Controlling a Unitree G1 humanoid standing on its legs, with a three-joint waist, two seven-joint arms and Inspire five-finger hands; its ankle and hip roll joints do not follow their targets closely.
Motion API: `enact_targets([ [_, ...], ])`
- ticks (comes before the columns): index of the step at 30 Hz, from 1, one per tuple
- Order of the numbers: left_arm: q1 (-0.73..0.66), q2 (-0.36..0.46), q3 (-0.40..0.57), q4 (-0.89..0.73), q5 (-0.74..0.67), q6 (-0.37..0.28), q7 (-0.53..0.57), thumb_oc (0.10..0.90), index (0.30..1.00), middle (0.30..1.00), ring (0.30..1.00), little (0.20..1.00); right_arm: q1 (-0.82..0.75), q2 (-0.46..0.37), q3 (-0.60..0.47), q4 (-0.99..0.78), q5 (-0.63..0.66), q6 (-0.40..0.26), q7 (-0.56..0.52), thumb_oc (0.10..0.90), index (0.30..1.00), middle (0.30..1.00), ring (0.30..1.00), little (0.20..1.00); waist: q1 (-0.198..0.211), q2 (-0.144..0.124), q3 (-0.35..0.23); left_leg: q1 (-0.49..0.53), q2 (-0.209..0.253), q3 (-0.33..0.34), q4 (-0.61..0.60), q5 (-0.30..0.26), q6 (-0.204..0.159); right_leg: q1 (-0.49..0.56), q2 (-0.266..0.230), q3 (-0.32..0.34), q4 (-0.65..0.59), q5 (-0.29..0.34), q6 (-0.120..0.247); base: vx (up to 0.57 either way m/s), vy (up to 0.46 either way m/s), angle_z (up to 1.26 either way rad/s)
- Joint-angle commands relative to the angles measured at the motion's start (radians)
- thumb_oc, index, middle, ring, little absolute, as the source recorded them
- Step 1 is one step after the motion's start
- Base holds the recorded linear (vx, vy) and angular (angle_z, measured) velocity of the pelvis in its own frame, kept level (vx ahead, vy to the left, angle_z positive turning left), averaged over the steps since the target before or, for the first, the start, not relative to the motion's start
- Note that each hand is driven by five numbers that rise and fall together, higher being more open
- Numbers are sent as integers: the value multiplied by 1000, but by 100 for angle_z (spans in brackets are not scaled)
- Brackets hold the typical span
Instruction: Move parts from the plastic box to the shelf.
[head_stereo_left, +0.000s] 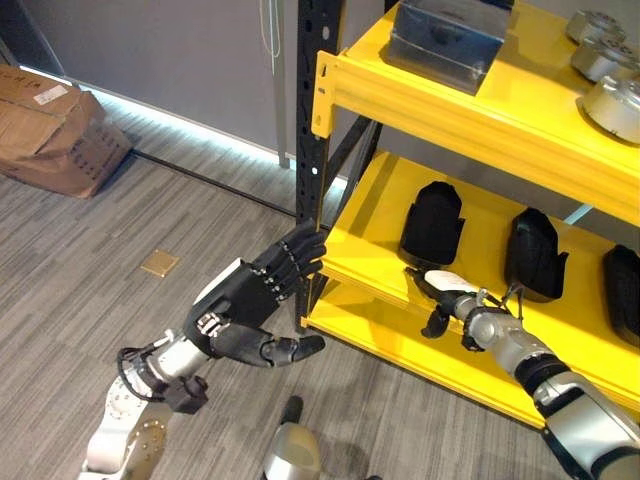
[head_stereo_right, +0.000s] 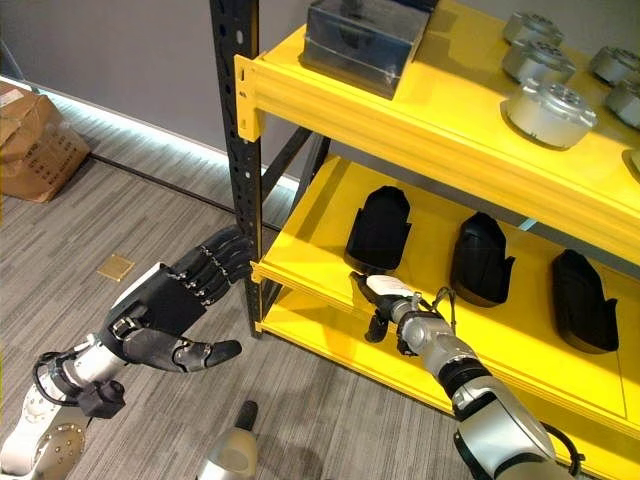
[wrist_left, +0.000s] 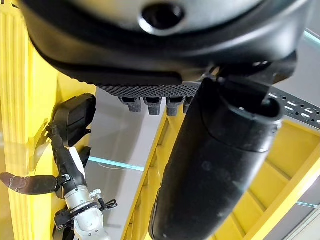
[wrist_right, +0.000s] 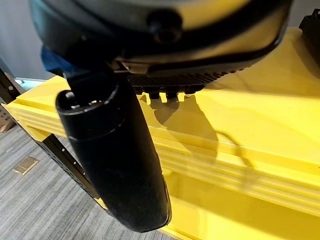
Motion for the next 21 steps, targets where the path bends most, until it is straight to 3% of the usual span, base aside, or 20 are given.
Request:
enact_targets([
  [1,-62,8,-26,-115,-34,-58,-16,900,1000,1000,1000,1000,-114,-21,40,35,8,25,-10,900,1000,1000,1000,1000,25,31,-45,4,41,-17,65,-99,-22,-57,13,53,154,-98,-43,29,-2,8],
  [21,-29,23,-26,-107,-61,-63,-61,900,1000,1000,1000,1000,-153,-55,33,66,-19,47,-8,900,1000,1000,1000,1000,43,60,-56,-2,31,-51,74,-90,-24,-45,0,33,188,-114,-43,1,0,0],
])
